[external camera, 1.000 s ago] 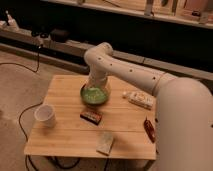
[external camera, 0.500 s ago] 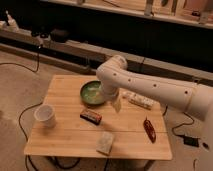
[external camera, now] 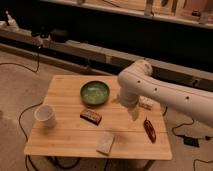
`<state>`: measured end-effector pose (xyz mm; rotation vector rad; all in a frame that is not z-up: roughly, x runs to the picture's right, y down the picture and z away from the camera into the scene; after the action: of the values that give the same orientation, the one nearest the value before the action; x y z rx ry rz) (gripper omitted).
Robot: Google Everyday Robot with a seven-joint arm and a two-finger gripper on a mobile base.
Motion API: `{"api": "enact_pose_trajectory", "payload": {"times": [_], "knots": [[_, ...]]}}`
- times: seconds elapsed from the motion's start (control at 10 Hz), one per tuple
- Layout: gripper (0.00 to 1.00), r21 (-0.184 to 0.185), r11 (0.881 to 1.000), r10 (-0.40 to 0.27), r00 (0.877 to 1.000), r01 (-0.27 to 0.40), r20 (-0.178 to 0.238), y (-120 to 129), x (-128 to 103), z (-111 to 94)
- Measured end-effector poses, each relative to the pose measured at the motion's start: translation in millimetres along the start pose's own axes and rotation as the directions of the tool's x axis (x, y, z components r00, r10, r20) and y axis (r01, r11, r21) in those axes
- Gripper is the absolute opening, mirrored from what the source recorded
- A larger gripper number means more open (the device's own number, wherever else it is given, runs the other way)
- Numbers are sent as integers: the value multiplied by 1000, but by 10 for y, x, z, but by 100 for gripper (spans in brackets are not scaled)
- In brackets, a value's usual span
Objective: Move the arm in a circular motion
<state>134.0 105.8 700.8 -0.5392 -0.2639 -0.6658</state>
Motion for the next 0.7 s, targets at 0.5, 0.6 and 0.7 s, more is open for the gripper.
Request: {"api": "enact_pose_trajectory", "payload": {"times": [0.5,0.6,0.7], "knots": [[80,32,985,171,985,-171,-2,389,981,-61],[80,33,985,172,985,-172,-8,326,1187,-64],[80,33,988,154,988,-153,-17,182,1381,-67]]}}
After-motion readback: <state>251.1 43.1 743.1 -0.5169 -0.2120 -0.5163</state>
